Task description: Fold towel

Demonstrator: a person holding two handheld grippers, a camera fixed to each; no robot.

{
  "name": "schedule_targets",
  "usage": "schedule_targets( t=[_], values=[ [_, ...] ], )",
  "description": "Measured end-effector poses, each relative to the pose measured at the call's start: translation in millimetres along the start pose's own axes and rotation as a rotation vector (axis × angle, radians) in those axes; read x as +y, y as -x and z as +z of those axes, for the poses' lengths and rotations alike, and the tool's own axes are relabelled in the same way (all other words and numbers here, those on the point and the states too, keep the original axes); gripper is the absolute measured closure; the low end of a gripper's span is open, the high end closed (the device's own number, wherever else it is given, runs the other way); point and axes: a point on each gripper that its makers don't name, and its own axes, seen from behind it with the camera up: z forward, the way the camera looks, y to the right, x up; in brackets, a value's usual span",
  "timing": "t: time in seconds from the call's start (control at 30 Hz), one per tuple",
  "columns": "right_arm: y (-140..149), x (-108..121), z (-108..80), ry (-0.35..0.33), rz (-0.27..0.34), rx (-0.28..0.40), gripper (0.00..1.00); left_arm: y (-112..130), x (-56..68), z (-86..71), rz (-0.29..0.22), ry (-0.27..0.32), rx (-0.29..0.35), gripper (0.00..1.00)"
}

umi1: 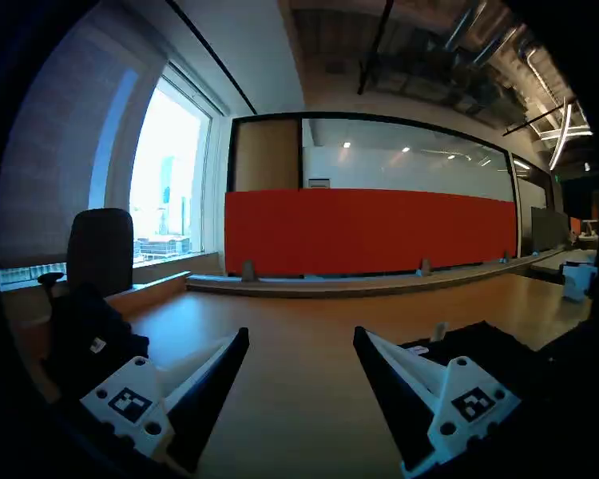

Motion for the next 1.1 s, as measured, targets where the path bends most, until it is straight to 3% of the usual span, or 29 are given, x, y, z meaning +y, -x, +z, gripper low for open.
schedule_targets(
  t=[0.47,0.7,0.87,1.1],
  values=[
    [-110.9,-16.4,-11.6,-0.01,-0.083,-0.03,0.0,-111.5,-1.2,-9.5,0.001,0.012,-0.02,0.03],
    [-167.1,-23.9,-11.1,-0.014,-0.081,-0.032,0.0,-165.2,-1.7,-7.5,0.009,0.013,-0.023,0.03],
    [-194.5,-27.3,-7.3,-0.011,-0.084,-0.025,0.0,-186.5,-0.6,-5.4,0.027,0.028,-0.037,0.02],
    [-215.6,-31.9,-1.1,-0.021,-0.097,-0.033,0.0,-192.8,3.5,-3.1,0.089,0.065,-0.084,0.02]
  ],
)
